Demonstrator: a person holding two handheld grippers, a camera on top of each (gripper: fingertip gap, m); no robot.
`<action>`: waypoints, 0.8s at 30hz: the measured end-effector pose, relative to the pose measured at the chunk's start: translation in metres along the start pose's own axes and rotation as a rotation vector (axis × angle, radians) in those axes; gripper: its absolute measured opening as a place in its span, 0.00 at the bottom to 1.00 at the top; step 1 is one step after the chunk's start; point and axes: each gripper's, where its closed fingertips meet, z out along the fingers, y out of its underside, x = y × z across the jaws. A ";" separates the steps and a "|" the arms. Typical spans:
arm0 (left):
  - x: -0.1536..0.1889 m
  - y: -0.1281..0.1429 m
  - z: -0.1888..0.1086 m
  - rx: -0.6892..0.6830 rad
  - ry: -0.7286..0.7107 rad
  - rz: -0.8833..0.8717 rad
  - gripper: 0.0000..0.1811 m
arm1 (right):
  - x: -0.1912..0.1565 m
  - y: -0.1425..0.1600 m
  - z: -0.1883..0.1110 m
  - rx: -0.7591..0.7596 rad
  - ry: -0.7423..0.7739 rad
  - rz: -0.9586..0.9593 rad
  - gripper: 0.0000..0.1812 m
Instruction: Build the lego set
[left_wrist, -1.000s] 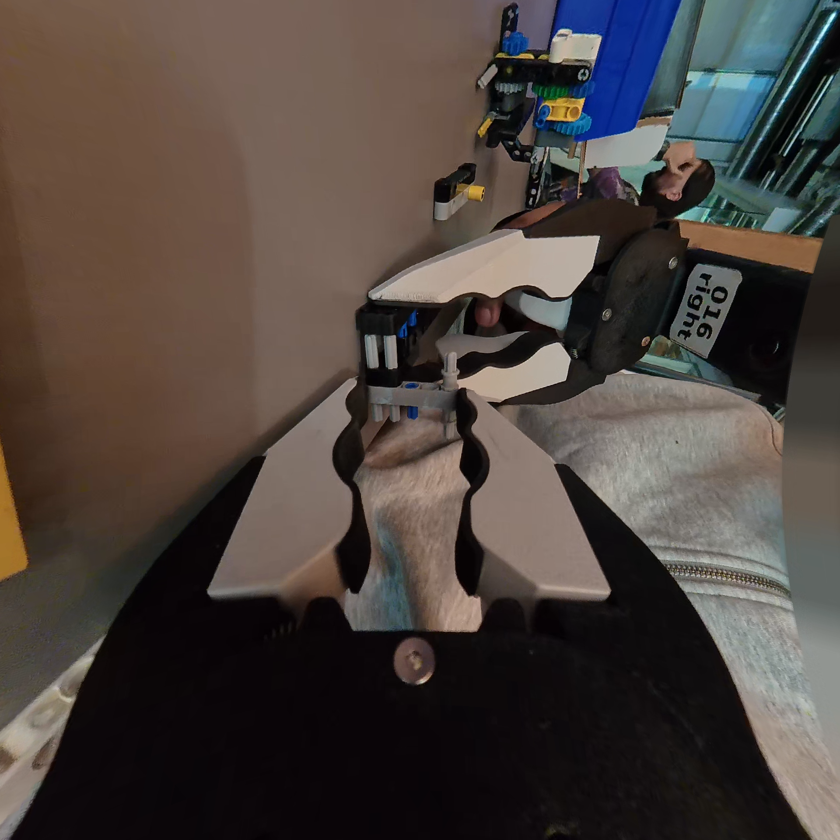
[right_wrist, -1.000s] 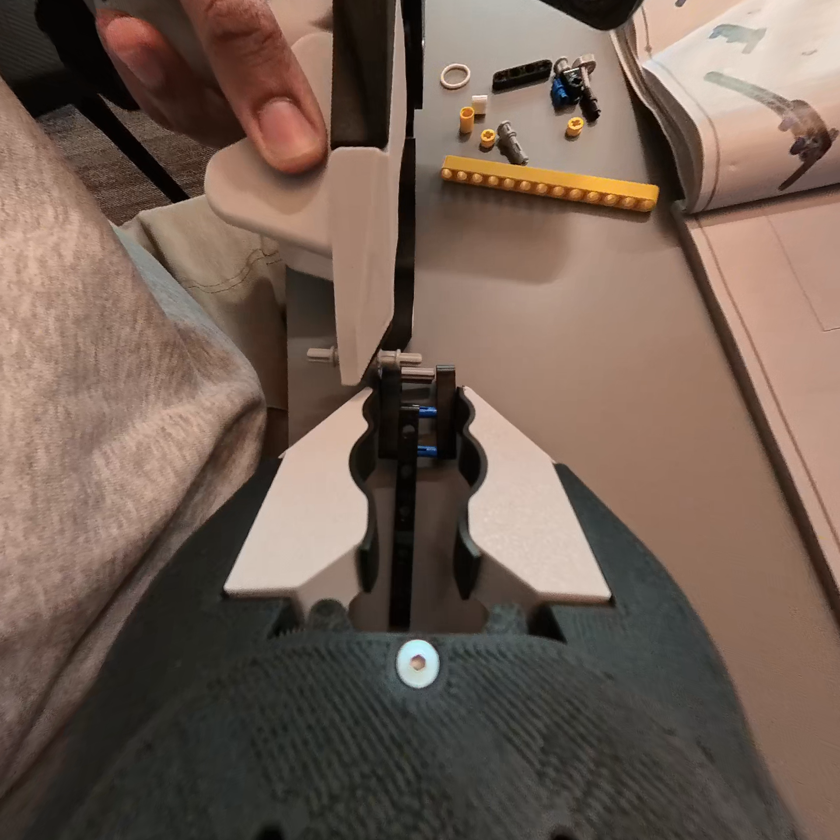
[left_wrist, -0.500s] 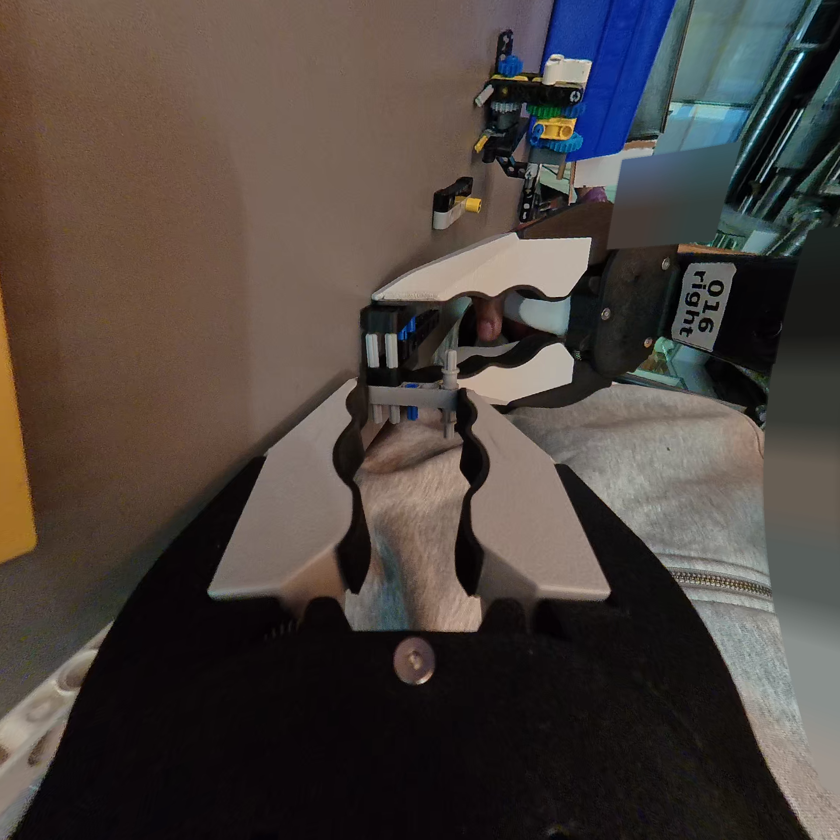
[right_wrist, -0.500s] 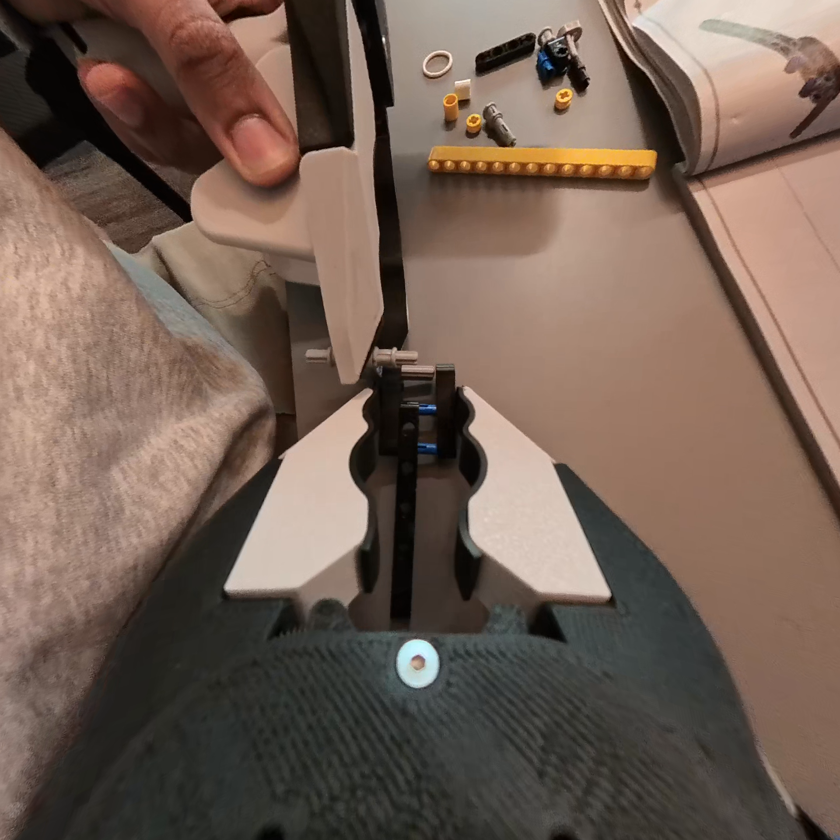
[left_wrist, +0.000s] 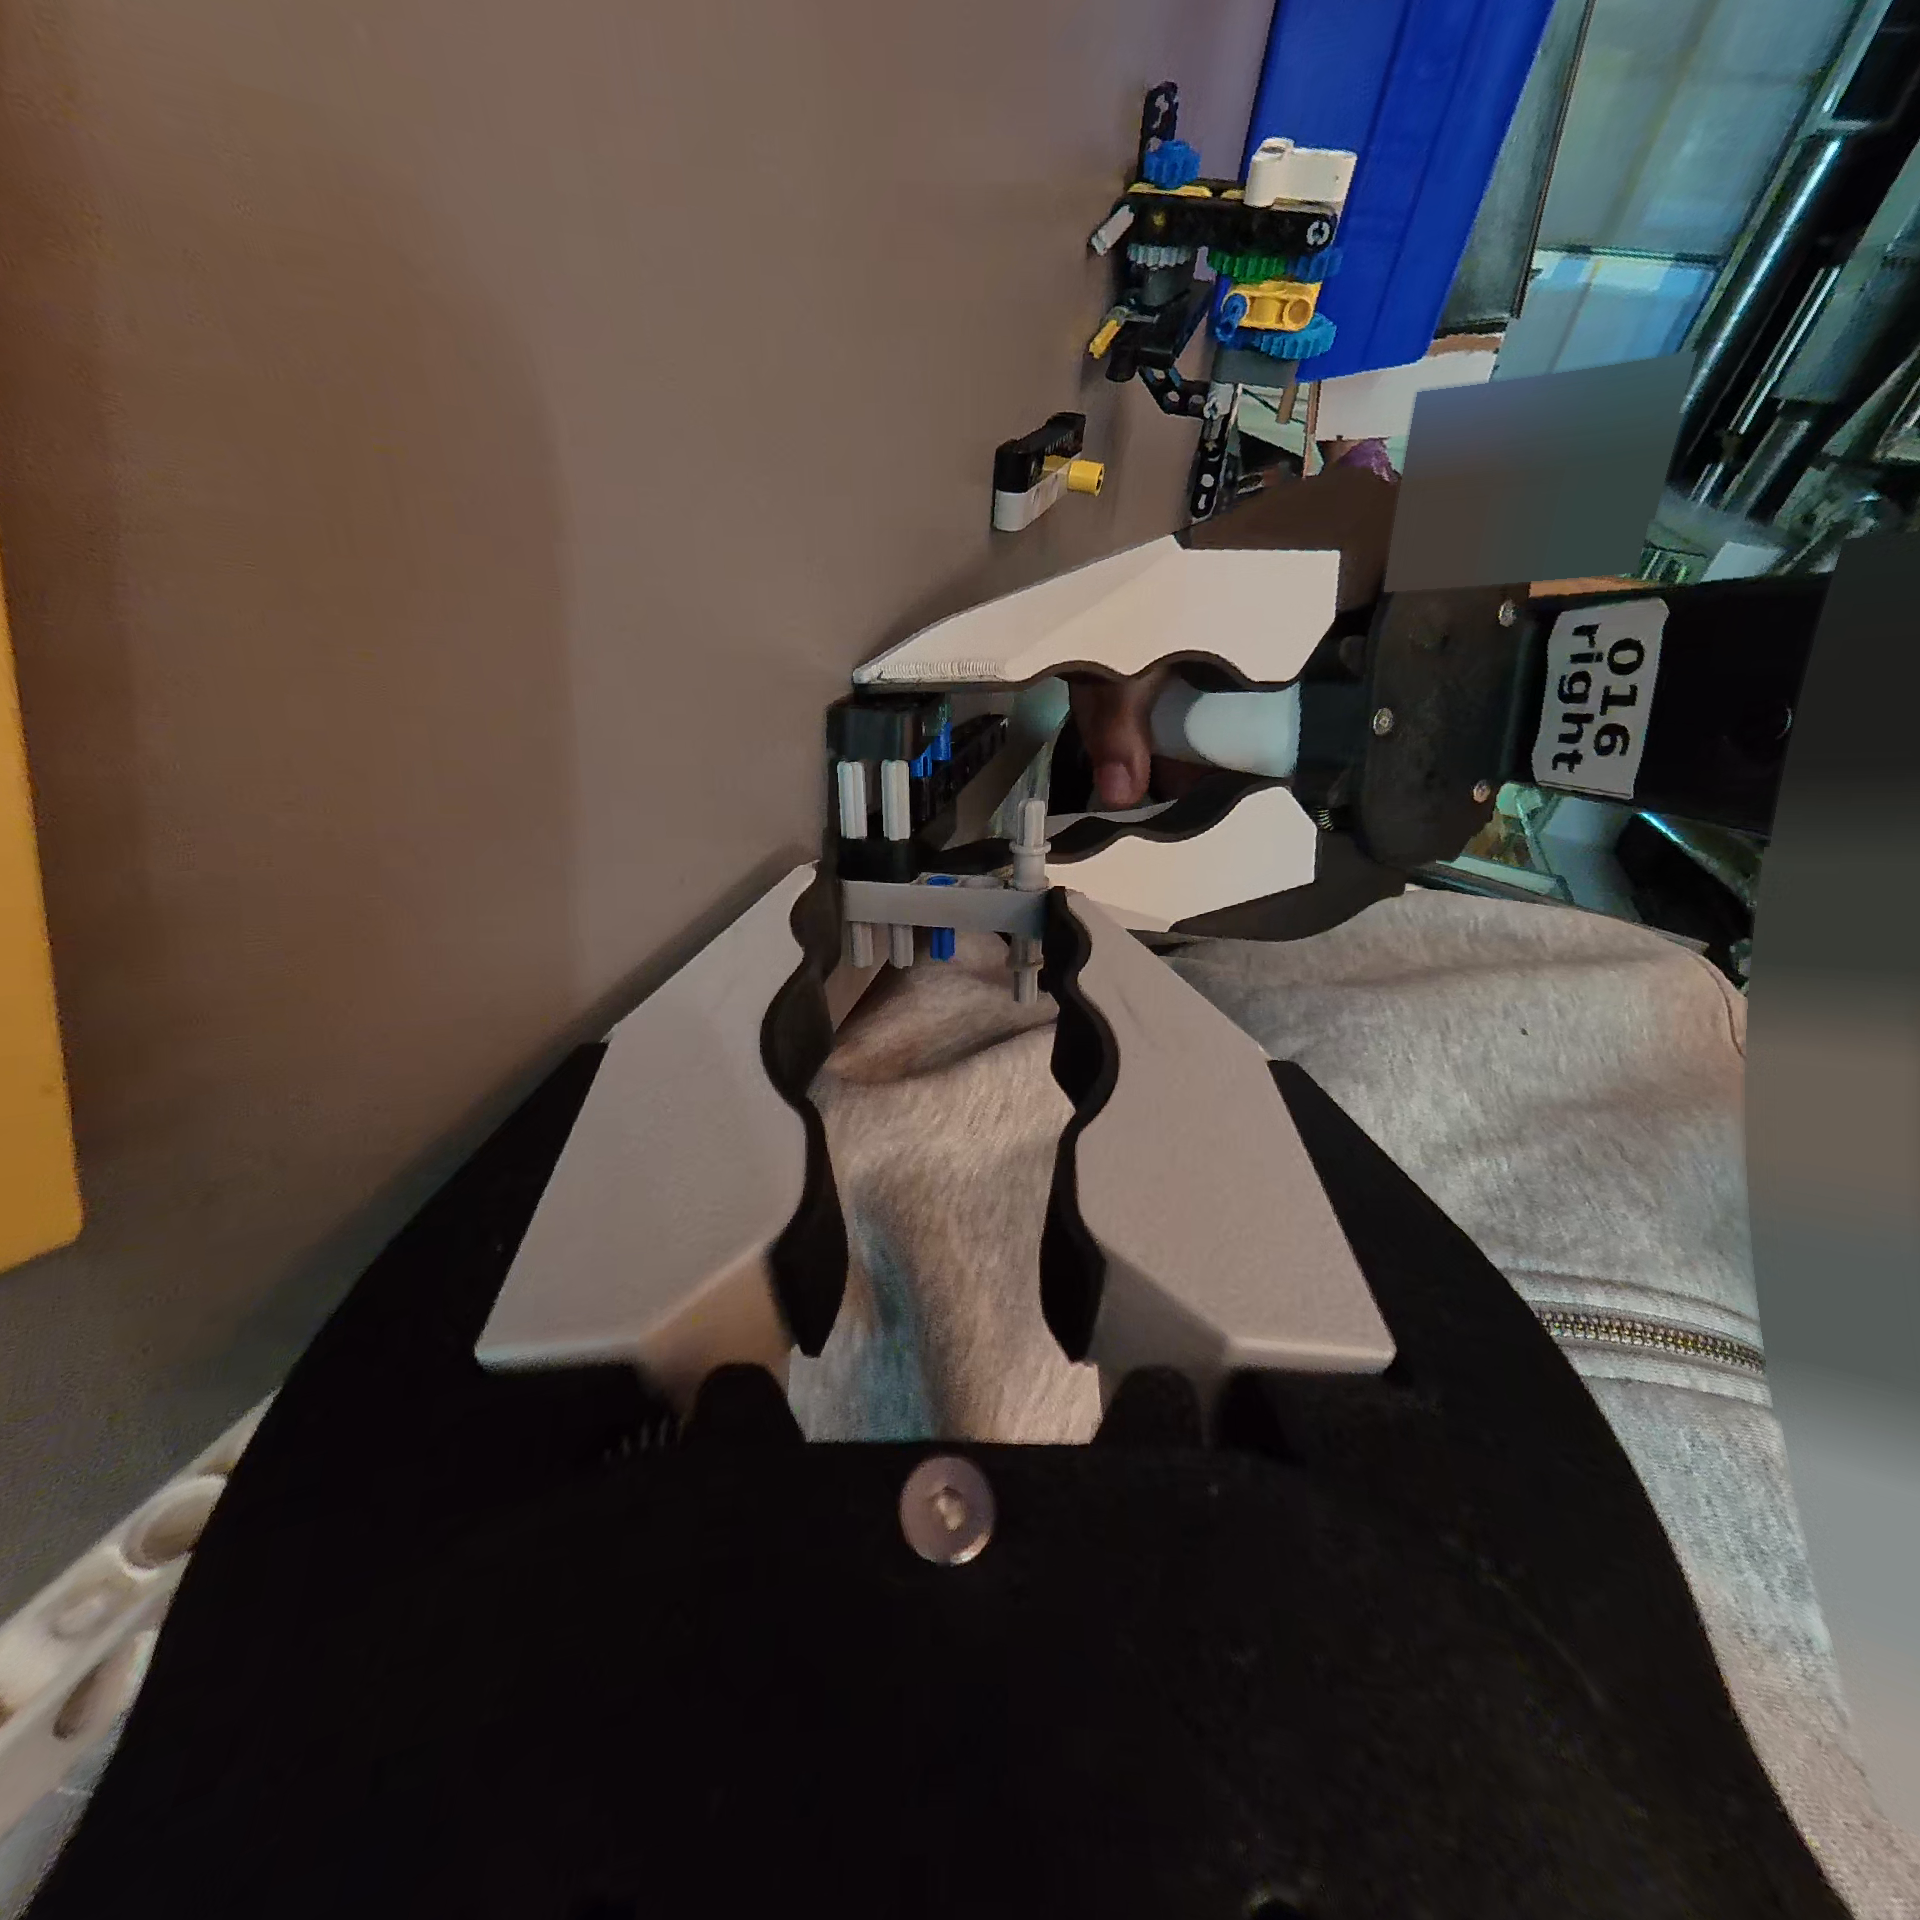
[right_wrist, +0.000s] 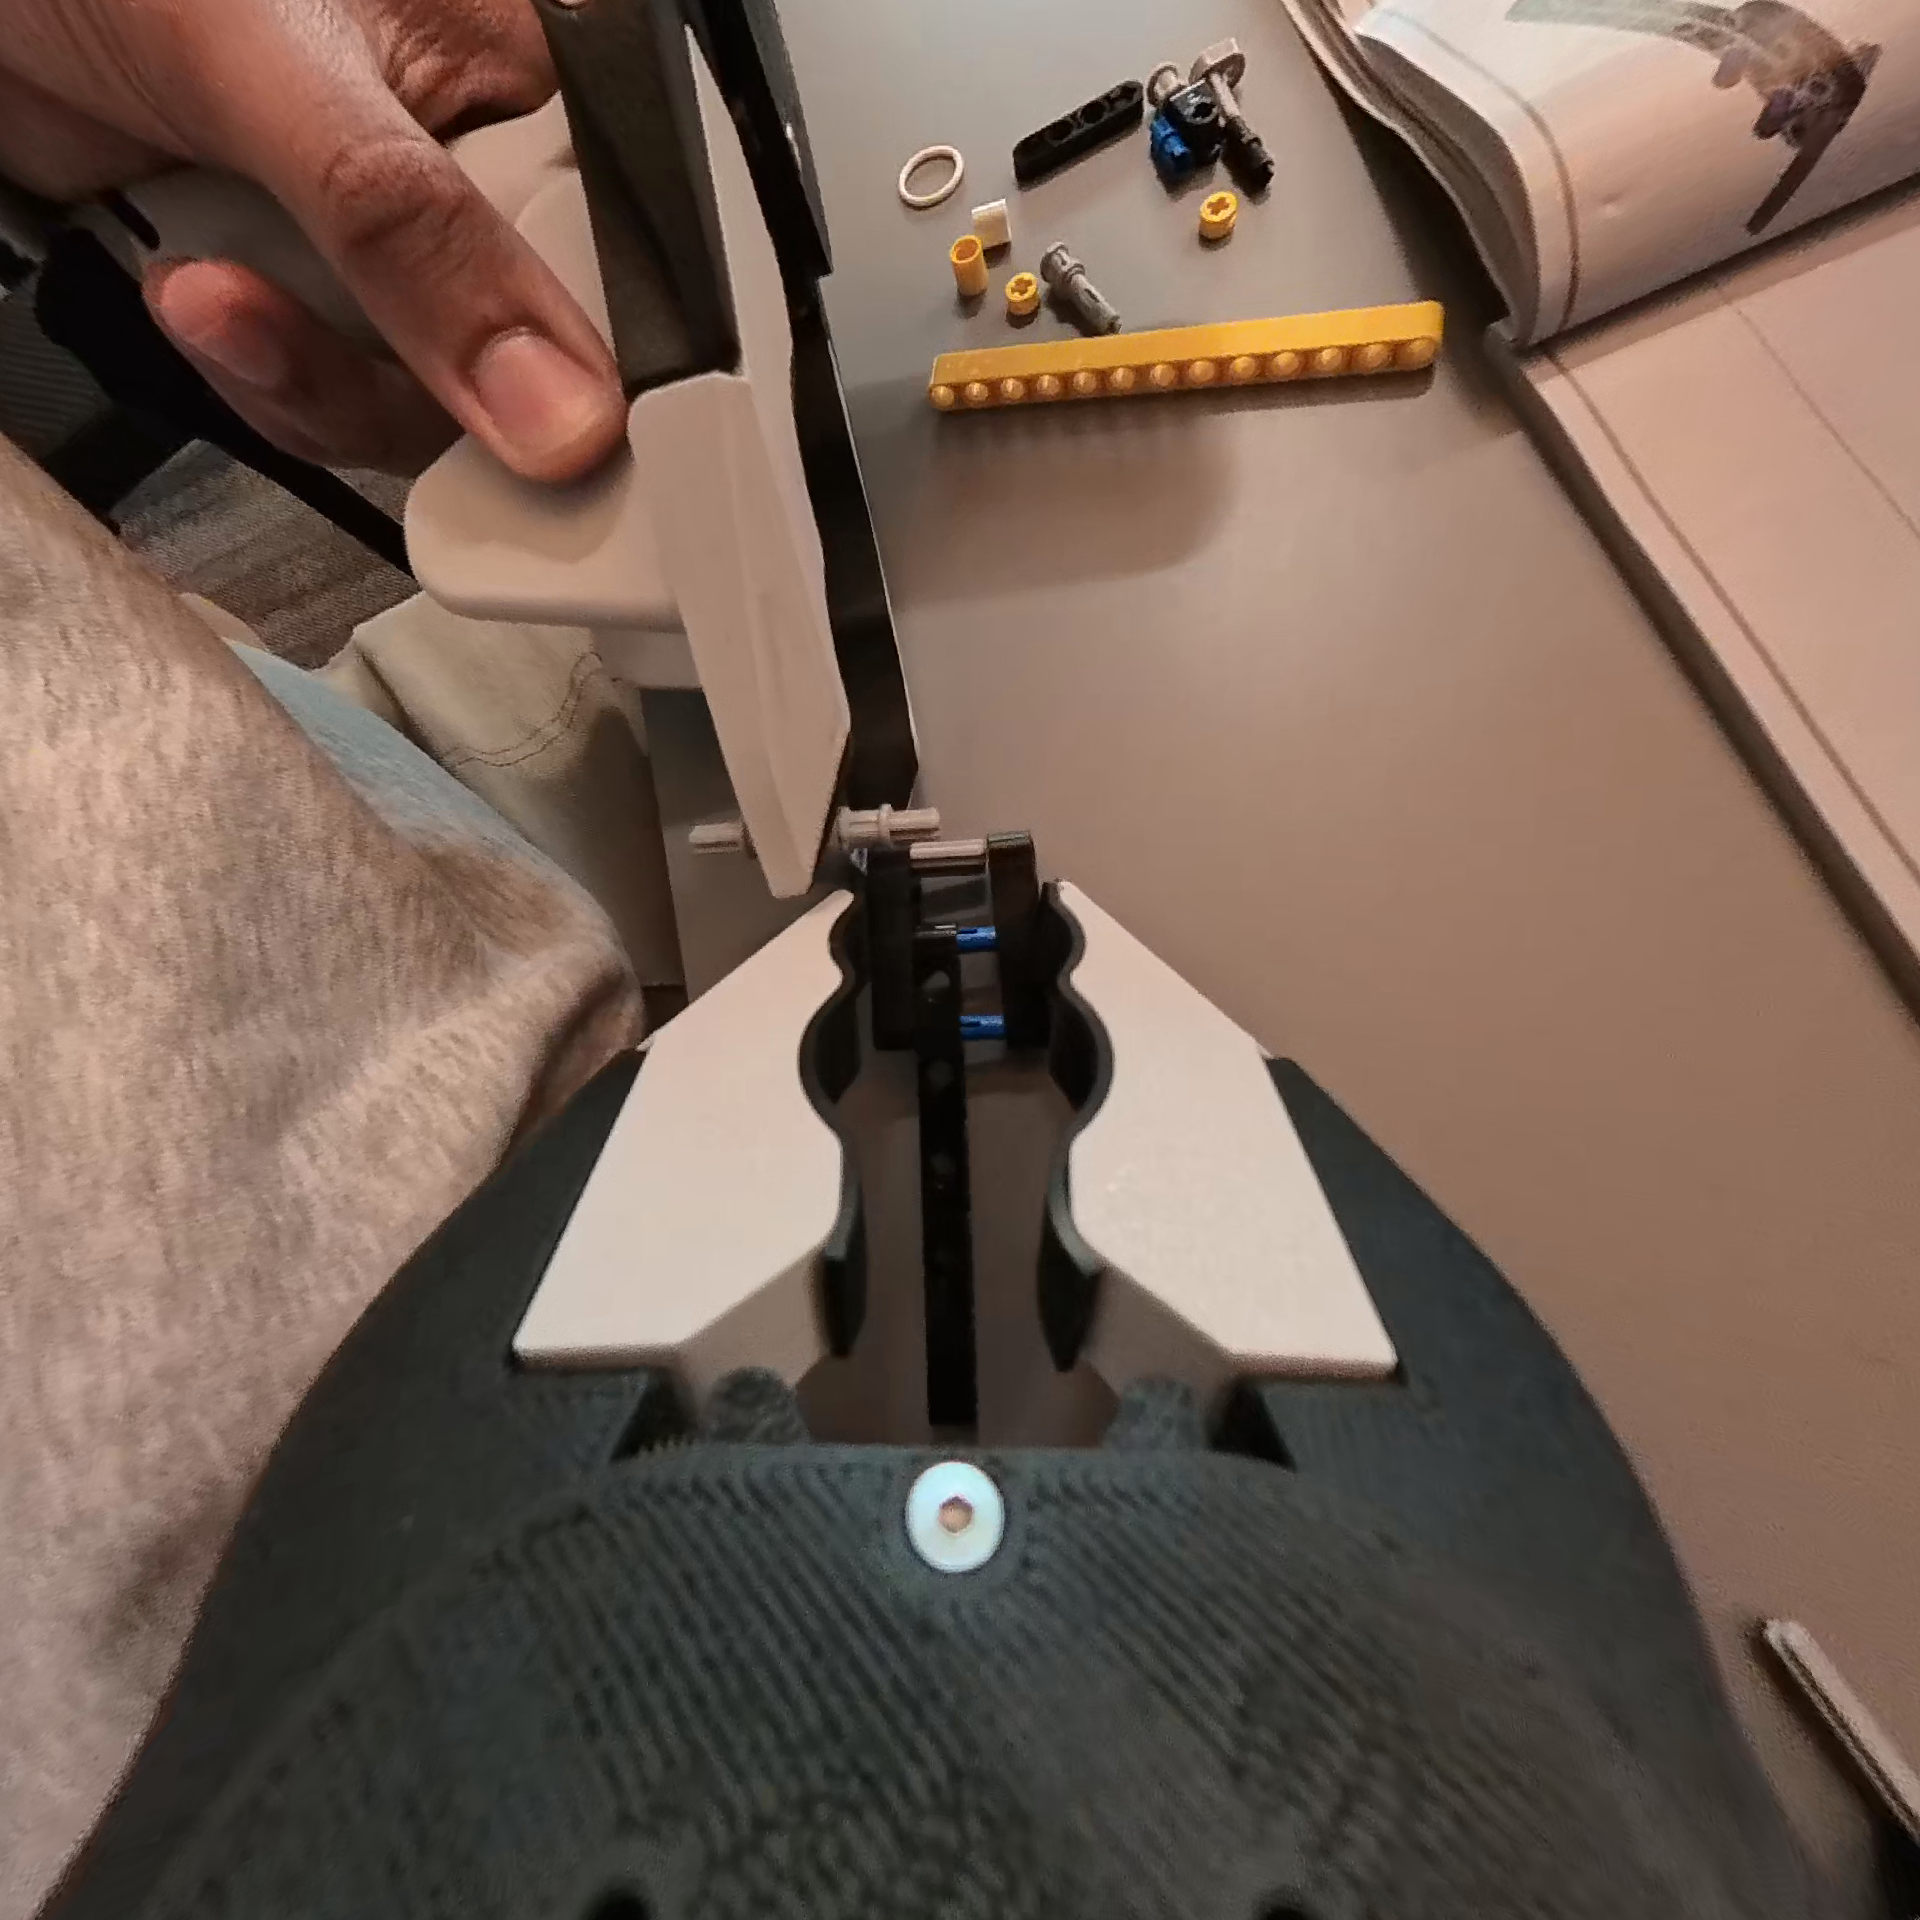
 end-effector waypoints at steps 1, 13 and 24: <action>0.000 0.000 0.000 -0.002 -0.002 0.001 0.20 | 0.000 0.000 0.000 -0.006 0.004 0.000 0.18; 0.001 0.000 0.001 -0.001 -0.023 0.009 0.20 | 0.000 0.001 -0.002 -0.039 0.003 0.098 0.17; 0.000 -0.001 0.000 0.014 -0.011 0.008 0.20 | -0.001 0.001 -0.001 0.033 0.000 0.050 0.17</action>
